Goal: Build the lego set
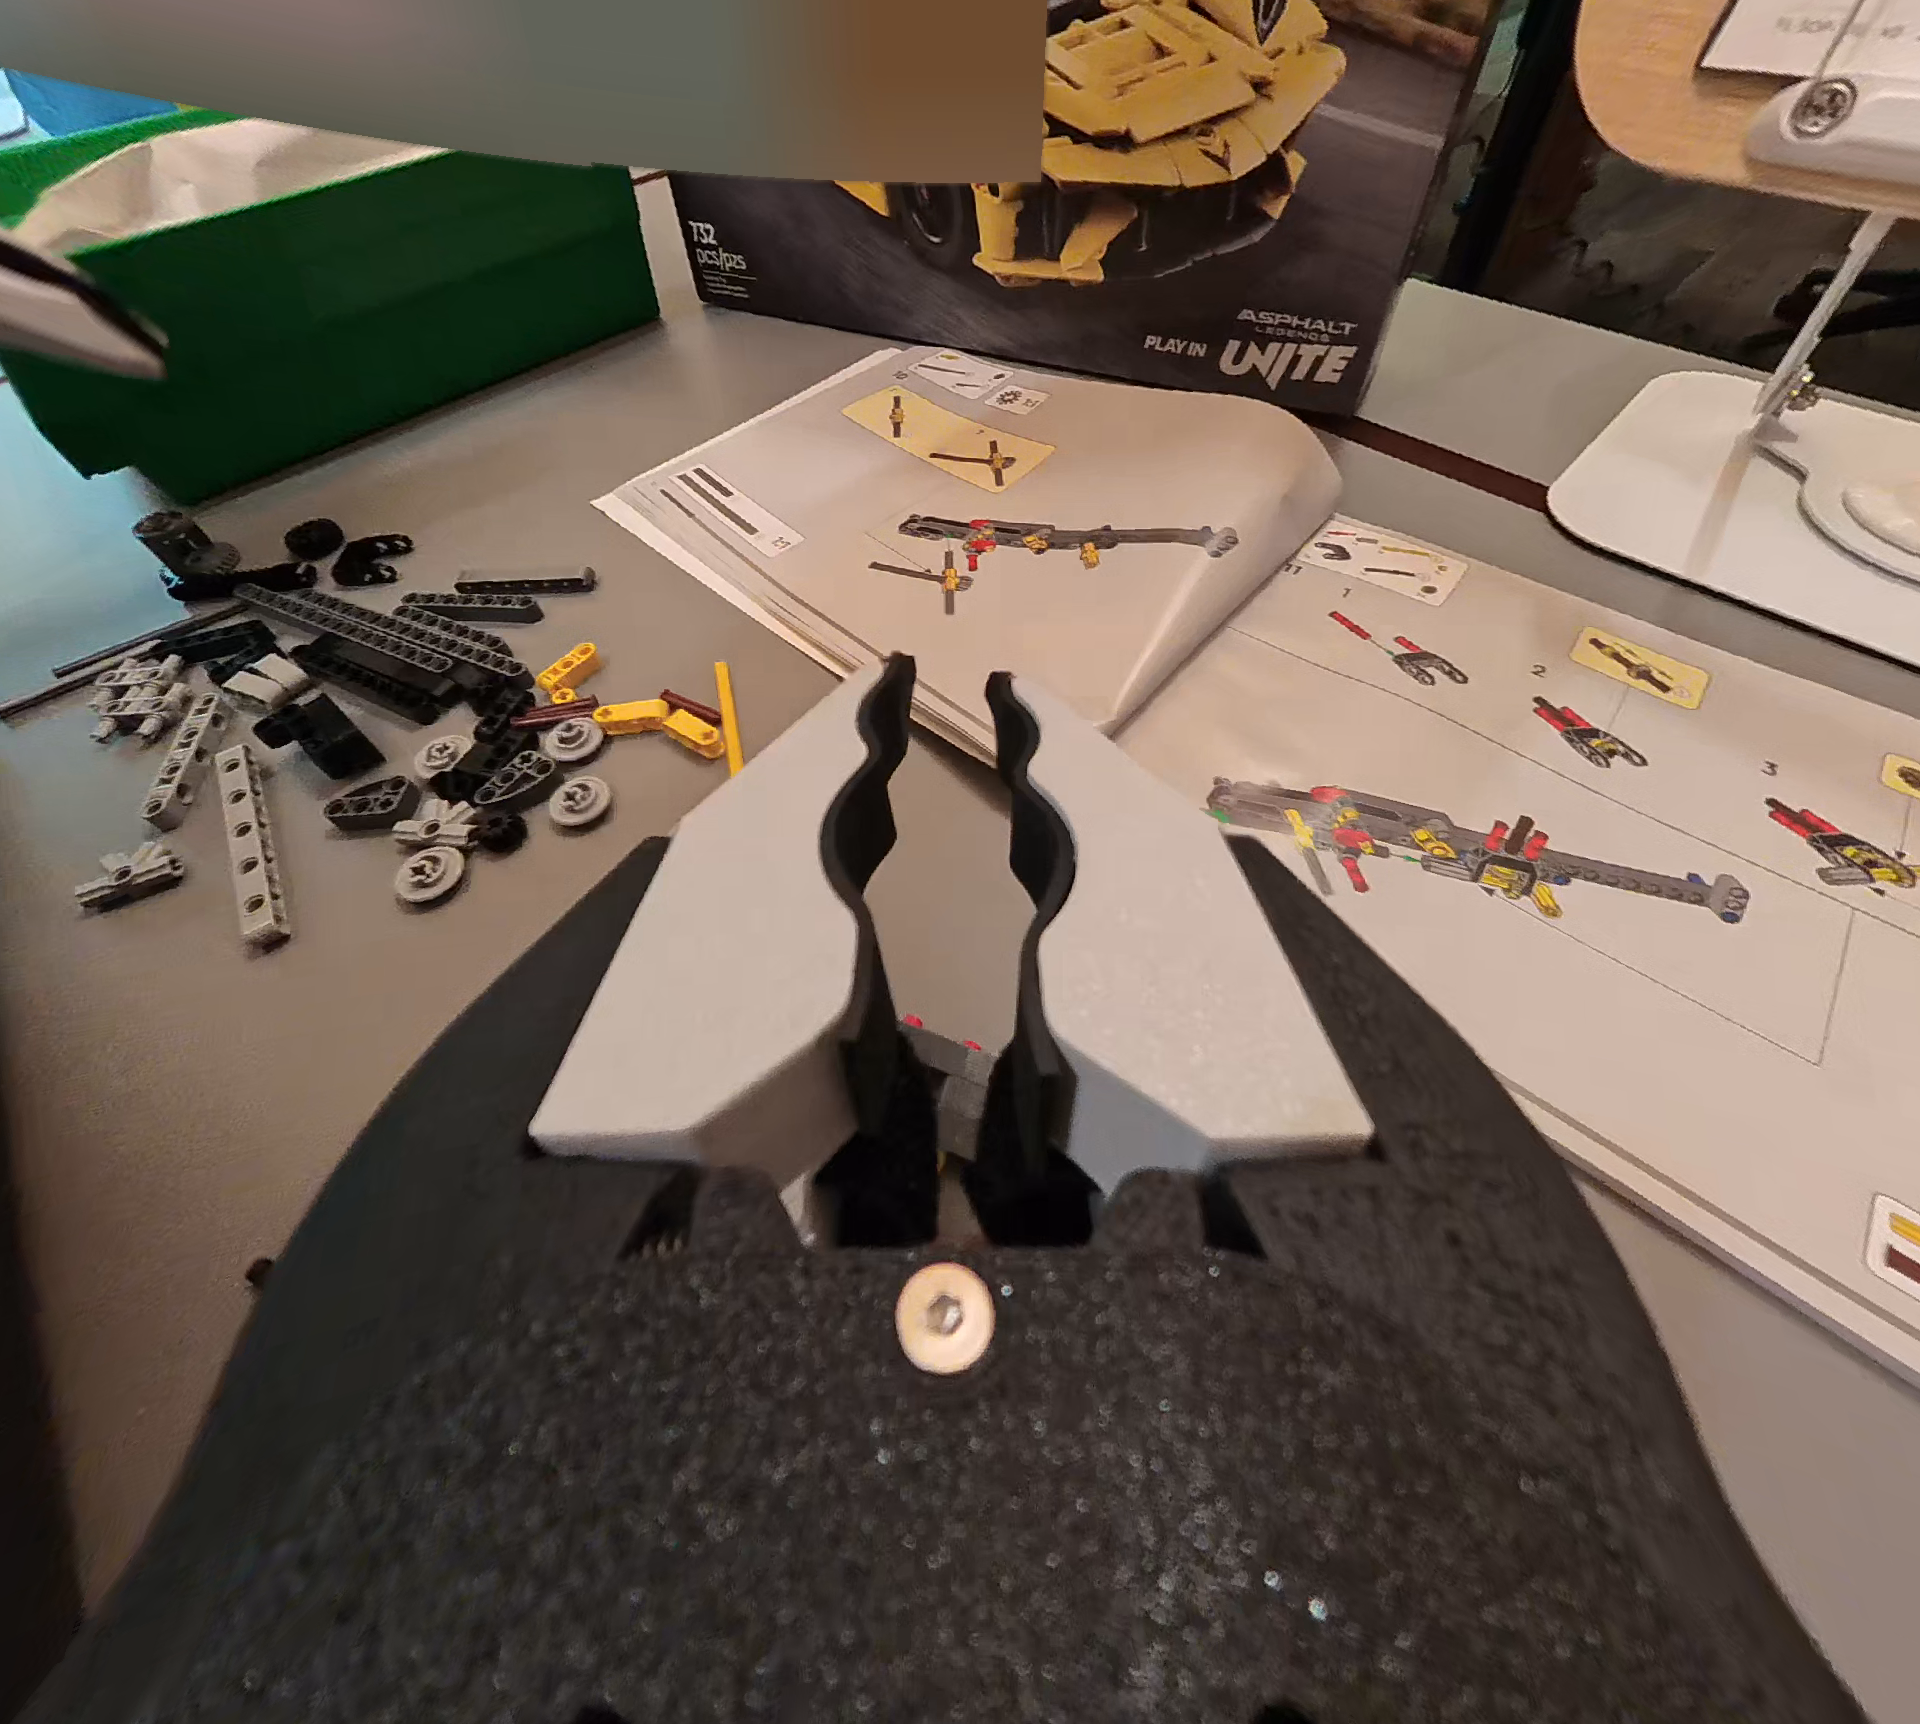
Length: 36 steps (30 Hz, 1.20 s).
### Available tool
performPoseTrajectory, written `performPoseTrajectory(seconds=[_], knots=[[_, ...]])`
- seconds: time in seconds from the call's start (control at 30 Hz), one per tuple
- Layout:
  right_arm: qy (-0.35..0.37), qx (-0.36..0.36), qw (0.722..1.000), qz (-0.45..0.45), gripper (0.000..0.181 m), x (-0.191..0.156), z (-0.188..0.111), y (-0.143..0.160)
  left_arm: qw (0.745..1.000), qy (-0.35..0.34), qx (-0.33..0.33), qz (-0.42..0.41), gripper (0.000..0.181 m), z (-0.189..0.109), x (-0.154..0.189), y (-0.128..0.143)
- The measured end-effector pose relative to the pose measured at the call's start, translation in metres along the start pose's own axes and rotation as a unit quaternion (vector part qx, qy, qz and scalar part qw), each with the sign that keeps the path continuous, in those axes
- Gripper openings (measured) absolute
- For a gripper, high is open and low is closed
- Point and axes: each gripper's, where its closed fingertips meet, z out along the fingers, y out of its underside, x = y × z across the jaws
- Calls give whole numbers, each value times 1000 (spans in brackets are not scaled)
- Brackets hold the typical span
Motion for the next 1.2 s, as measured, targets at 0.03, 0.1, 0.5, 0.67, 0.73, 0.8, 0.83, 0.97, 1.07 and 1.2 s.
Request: performPoseTrajectory(seconds=[0.03, 0.1, 0.5, 0.67, 0.73, 0.8, 0.83, 0.97, 1.07, 1.2], knots=[[-3, 1, 1000, -2, 15, -2, 0, -1, 1000, 1, -20, -3, 14, -3, 2, 16], [-7, -3, 1000, -7, 15, -7, 2, 0, 997, 5, -77, -13, 14, -4, 6, 52], [-1, -17, 999, -39, 15, -13, 4, 6, 988, 75, -118, -72, 15, 19, 26, 96], [4, -14, 999, -40, 14, -11, 1, 5, 990, 48, -129, -40, 8, 24, 23, 98], [3, -16, 999, -39, 15, -10, 1, 6, 990, 30, -134, -19, 4, 23, 20, 100], [1, -18, 999, -42, 15, -12, 1, 6, 991, 16, -136, 10, 4, 21, 20, 102], [1, -17, 999, -44, 15, -13, 1, 6, 991, 11, -135, 23, 3, 21, 20, 102], [4, -17, 998, -53, 14, -14, 0, 5, 986, -4, -145, 81, 3, 17, 18, 103], [8, -10, 998, -54, 14, -13, -2, 3, 987, -14, -121, 105, 3, -3, 15, 80], [3, -4, 999, -45, 14, -13, -2, -1, 977, 90, 13, 192, 3, -28, 61, -34]])
